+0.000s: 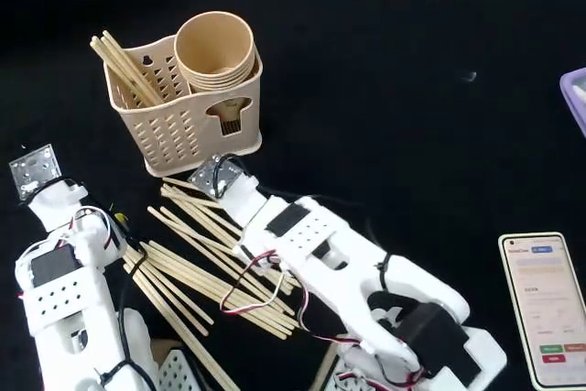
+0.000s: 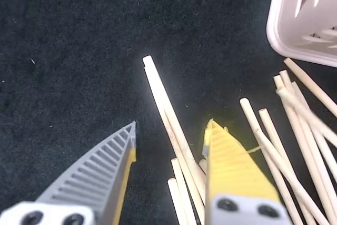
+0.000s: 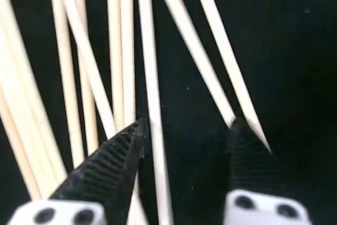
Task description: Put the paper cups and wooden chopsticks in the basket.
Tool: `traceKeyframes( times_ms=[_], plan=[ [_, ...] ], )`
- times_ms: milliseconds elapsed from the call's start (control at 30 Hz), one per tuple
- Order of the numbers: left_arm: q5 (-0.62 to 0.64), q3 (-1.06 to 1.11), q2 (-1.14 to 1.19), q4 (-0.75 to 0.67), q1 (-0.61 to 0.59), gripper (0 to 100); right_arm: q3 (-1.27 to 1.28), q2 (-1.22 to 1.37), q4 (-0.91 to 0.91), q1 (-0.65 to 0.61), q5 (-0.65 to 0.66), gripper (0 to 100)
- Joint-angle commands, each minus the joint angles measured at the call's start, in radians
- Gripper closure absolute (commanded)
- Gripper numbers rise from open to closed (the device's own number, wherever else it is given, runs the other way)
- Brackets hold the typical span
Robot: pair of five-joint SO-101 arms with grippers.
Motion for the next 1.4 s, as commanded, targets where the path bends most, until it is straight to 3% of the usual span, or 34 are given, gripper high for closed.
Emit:
traceKeyframes(
  times_ms=[0, 167, 500, 733, 900, 1367],
  plan=[
    [0.005, -0.015, -0.011, -0.017, -0.007, 78, -0.045, 0.002, 0.025, 0.006, 0.084, 87.8],
    [0.005, -0.015, -0.011, -0.017, -0.007, 78, -0.074, -0.001, 0.078, 0.009, 0.130, 98.9],
    [0.005, -0.018, -0.011, -0.018, -0.005, 78, -0.119, -0.027, 0.126, 0.003, 0.117, 98.5],
    [0.009, -0.013, -0.011, -0.041, -0.005, 78, -0.051, -0.173, 0.149, -0.068, 0.061, 80.9],
    [0.009, -0.013, -0.011, -0.044, -0.005, 78, 0.002, -0.176, 0.091, -0.198, 0.057, 80.5],
    [0.011, -0.007, -0.011, -0.040, -0.010, 78, -0.081, 0.045, 0.041, -0.135, 0.058, 80.5]
  ],
)
